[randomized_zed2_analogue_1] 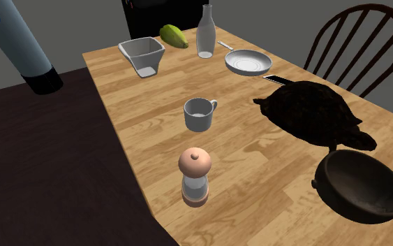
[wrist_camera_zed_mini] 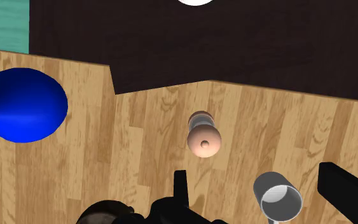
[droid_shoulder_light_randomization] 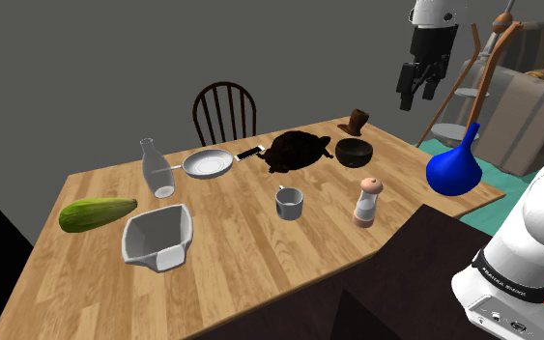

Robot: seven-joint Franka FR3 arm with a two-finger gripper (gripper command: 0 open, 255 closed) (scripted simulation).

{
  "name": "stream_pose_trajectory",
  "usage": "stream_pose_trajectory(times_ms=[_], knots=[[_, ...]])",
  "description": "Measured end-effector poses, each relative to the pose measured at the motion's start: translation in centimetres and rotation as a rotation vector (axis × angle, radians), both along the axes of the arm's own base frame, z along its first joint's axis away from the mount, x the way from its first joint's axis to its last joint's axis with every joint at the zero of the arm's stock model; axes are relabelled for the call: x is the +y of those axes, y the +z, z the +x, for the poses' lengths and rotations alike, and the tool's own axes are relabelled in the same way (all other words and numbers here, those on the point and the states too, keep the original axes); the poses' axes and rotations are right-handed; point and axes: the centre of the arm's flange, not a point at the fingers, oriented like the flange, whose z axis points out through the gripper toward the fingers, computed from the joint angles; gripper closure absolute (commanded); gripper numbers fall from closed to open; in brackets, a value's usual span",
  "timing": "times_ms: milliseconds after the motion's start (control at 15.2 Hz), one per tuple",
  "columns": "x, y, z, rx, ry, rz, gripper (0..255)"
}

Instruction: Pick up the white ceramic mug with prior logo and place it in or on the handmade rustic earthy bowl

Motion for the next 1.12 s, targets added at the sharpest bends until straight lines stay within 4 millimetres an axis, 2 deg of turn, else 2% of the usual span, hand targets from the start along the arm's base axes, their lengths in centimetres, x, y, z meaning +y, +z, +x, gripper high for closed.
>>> stream_pose_trajectory(times_ms=[198,726,1122], knots=[[0.5,-1.1,0.7,0.0,0.001,0.0,0],[4.8,-8.7,6.5,-0.006,0.006,0.002,0],[7.1,-14.8,10.5,-0.012,0.01,0.004,0]])
